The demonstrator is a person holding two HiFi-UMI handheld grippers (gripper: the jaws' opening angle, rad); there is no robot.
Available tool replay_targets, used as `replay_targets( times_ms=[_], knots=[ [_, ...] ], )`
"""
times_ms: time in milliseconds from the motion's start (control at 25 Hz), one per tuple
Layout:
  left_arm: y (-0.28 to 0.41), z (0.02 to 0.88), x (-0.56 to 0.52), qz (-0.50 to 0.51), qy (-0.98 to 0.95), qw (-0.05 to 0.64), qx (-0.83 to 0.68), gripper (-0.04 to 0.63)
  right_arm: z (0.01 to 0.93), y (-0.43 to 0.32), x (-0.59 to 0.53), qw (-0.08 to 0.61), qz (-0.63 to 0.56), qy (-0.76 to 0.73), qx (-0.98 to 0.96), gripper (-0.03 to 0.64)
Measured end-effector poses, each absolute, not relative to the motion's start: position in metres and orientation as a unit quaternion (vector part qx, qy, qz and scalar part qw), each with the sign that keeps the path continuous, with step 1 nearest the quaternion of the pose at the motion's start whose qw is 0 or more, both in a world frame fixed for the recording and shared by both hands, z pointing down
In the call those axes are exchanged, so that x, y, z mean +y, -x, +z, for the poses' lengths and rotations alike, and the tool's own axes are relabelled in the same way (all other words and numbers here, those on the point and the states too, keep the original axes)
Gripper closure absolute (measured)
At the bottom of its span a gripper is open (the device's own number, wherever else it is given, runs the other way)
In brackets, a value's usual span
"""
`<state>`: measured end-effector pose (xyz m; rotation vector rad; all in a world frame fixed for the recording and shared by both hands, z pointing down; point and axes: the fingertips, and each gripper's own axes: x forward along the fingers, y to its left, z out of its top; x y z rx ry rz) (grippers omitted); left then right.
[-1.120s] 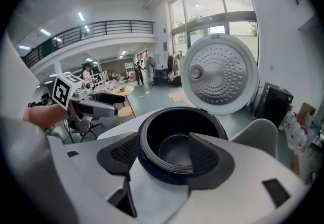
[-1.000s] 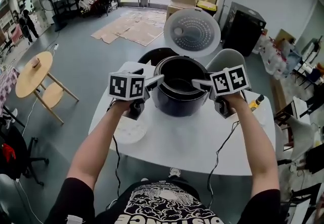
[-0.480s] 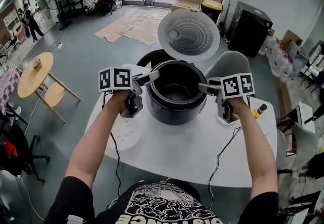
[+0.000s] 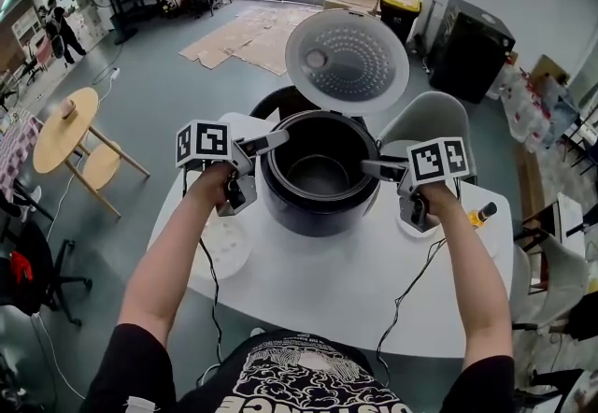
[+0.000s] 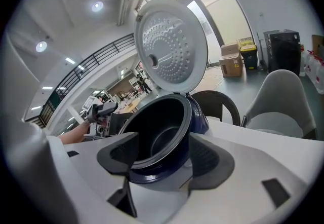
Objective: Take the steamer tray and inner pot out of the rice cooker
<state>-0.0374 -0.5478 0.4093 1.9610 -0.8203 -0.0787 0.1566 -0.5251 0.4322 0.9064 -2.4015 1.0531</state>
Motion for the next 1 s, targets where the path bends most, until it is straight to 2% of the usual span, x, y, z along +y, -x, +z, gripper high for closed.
replay_targets(
  times_ms=[160,440,600,800,1000],
  knots=[
    [0.031,0.412,-0.554,-0.044,-0.801,0.504,-0.32,0.202,0.439,-0.164,-0.53,0.172,0.392,-0.309,-0.849,0.317],
    [0.02,0.414,-0.554,-0.004,-0.812,0.509,-0.287,0.202,0.435,-0.164,-0.538,0.127,0.436,-0.289,-0.843,0.331],
    [0.019,0.415,-0.553,-0.01,-0.802,0.526,-0.282,0.207,0.435,-0.17,-0.54,0.093,0.477,-0.284,-0.826,0.369],
    [0.018,0.416,-0.554,-0.011,-0.792,0.546,-0.273,0.258,0.44,-0.184,-0.546,0.071,0.51,-0.272,-0.813,0.414],
    [0.014,0.421,-0.548,0.037,-0.798,0.543,-0.259,0.283,0.442,-0.179,-0.541,0.092,0.52,-0.265,-0.806,0.407]
  ],
)
